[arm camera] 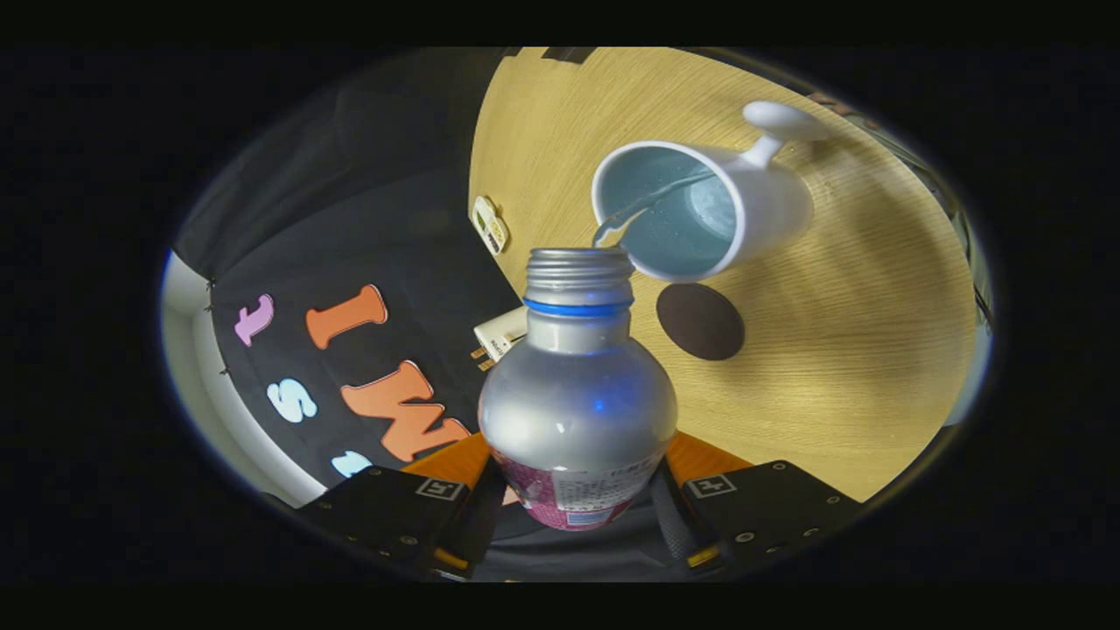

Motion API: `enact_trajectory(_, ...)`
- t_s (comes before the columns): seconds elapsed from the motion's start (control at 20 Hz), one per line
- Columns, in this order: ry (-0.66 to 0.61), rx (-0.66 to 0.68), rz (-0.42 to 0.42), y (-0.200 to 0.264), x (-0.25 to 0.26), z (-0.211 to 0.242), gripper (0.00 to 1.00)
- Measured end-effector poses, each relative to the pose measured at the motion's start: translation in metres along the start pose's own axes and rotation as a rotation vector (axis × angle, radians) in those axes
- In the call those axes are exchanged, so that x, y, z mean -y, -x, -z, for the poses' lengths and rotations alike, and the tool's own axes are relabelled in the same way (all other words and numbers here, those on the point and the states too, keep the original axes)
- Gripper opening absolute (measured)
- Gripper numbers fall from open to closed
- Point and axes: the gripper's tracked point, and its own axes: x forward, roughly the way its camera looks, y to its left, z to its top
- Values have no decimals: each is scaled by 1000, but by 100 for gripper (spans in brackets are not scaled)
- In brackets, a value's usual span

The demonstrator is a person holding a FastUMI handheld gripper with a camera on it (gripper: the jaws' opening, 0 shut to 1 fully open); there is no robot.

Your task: Take the bottle from table, then pour the juice into the cup, finally place the bottle on the coaster

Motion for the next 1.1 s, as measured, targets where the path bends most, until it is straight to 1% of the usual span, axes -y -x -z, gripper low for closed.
enact_trajectory(1.1, -103, -3, 39, -1, -3, 2, 76)
